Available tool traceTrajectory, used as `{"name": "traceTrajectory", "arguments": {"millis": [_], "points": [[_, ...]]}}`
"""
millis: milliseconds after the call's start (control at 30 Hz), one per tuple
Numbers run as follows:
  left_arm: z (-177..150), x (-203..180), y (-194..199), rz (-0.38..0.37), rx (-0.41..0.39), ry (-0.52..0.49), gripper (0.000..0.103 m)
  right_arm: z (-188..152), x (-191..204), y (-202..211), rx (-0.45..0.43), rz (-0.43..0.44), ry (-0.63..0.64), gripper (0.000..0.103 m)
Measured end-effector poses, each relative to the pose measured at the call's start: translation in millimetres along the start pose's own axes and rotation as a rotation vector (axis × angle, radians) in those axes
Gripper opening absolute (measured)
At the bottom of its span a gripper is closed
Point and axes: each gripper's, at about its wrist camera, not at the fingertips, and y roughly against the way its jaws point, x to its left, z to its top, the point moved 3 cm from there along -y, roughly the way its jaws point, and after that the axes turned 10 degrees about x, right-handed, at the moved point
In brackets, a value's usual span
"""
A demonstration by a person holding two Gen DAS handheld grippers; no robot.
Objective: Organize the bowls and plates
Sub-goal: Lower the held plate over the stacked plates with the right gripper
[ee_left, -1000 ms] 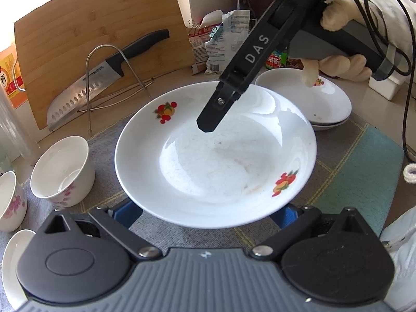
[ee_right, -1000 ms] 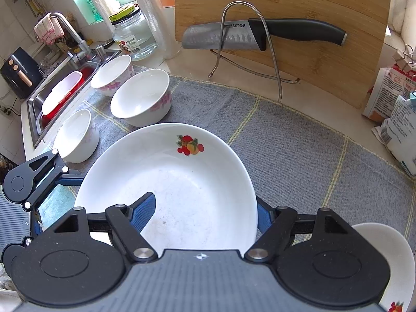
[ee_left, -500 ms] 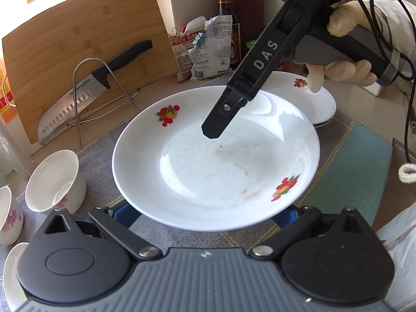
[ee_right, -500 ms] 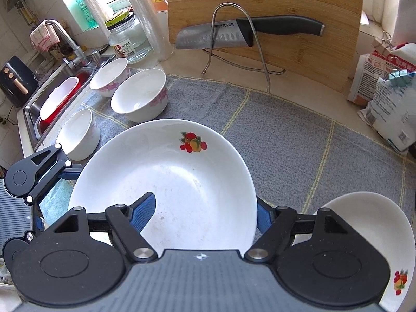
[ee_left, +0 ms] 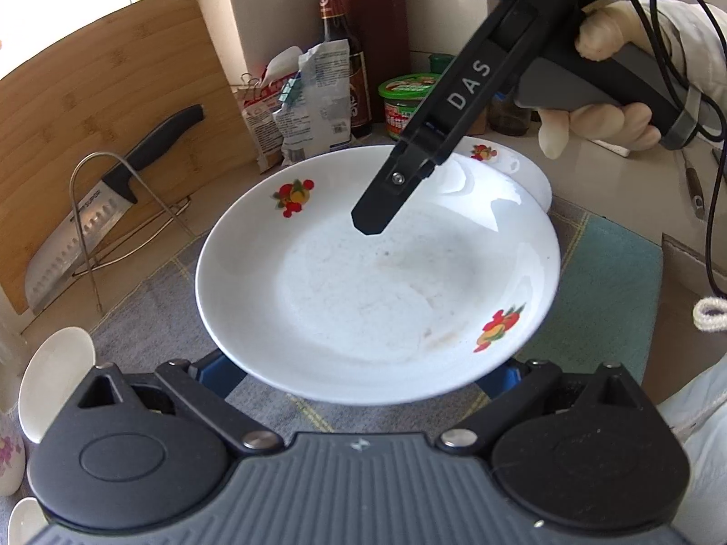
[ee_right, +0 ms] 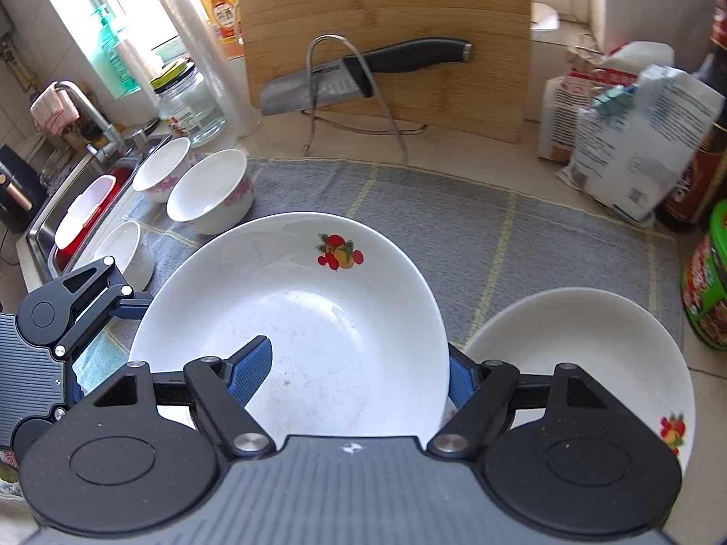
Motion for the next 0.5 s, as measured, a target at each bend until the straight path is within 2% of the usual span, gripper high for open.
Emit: {"name": "traceTrajectory", "arguments": {"millis": [500], "points": [[38,-29,-32,-0.120,-0.009,-0.120,0.101,-40,-59,26,-0.031,-0.076,-0.156,0.082]]}}
